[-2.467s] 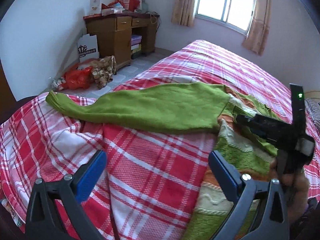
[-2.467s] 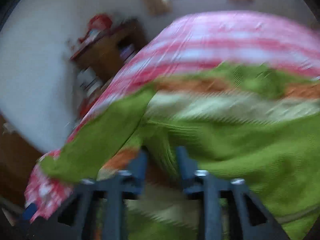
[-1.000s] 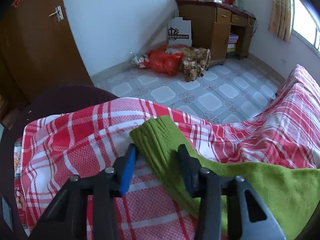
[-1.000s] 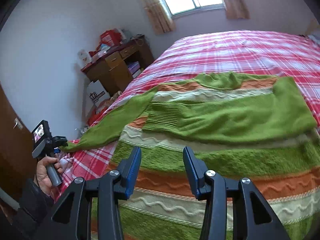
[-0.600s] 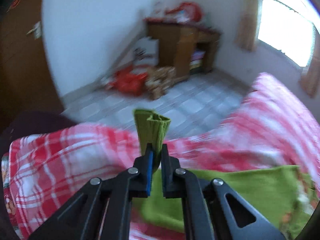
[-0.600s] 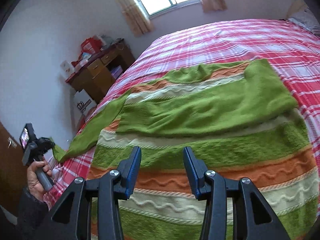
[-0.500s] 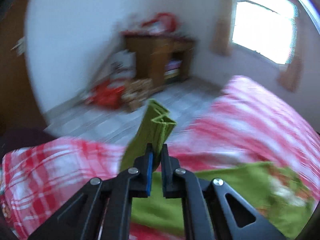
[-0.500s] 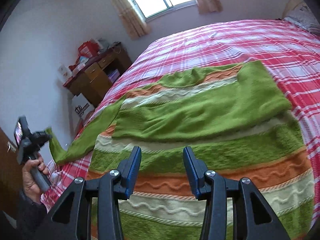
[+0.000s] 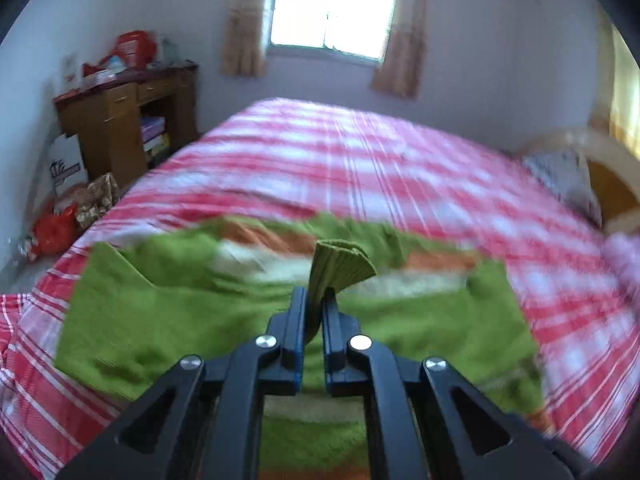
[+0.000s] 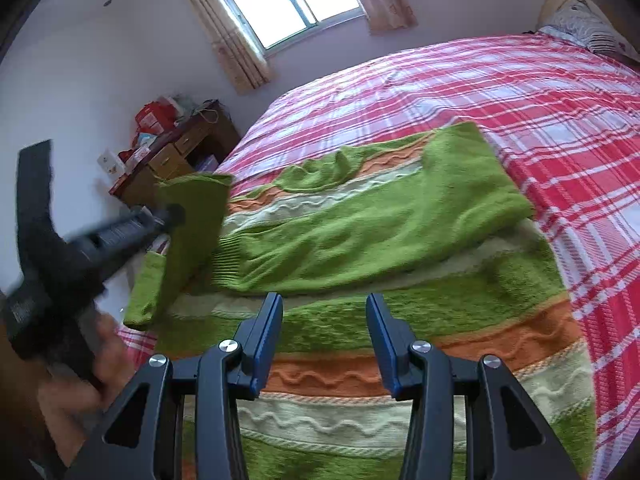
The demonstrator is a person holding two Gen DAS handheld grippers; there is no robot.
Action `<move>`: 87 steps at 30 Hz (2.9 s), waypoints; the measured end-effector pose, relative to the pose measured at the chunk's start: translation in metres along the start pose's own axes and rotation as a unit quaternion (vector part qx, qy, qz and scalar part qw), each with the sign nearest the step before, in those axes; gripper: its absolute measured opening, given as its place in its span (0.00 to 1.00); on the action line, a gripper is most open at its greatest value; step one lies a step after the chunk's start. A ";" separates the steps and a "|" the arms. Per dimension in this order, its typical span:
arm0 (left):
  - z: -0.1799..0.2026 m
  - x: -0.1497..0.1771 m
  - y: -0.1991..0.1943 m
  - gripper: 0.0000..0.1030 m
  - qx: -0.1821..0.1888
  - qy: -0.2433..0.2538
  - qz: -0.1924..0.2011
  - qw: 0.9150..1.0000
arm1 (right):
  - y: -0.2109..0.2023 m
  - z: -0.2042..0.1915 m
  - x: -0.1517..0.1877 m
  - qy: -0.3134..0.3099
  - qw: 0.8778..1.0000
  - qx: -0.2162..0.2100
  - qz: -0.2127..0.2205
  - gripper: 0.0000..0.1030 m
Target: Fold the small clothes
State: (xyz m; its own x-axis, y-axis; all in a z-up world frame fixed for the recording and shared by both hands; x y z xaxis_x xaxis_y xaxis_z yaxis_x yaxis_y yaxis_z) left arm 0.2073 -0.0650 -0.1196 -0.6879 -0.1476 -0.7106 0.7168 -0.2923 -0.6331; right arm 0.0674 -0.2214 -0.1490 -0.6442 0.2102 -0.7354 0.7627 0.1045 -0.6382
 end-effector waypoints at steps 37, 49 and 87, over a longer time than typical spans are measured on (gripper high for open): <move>-0.131 0.078 -0.022 0.88 -0.076 -0.100 0.010 0.992 | 0.034 -0.027 -0.144 -0.205 0.975 0.067 0.058 0.04; -0.127 0.080 -0.017 0.89 -0.105 -0.080 0.006 0.991 | 0.082 0.108 -0.045 -0.202 0.957 0.185 -0.097 0.13; -0.102 0.014 0.070 1.00 -0.171 -0.061 -0.040 0.983 | 0.112 0.111 -0.065 -0.114 0.985 0.117 -0.050 0.14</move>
State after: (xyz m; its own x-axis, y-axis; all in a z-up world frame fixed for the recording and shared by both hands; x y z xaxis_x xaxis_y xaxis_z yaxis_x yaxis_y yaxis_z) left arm 0.2593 0.0087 -0.2055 -0.7367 -0.2556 -0.6261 0.6425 0.0242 -0.7659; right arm 0.1880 -0.3314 -0.1983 -0.7324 -0.0156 -0.6807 0.6773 -0.1192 -0.7260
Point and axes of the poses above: each gripper's, at about its wrist camera, not at the fingertips, and y roughly the way its jaws point, z to its right, x to its underside, the point moved 8 cm from there along y, roughly the way its jaws point, and after that the axes turned 15 degrees about -y, right-handed, at the moved point
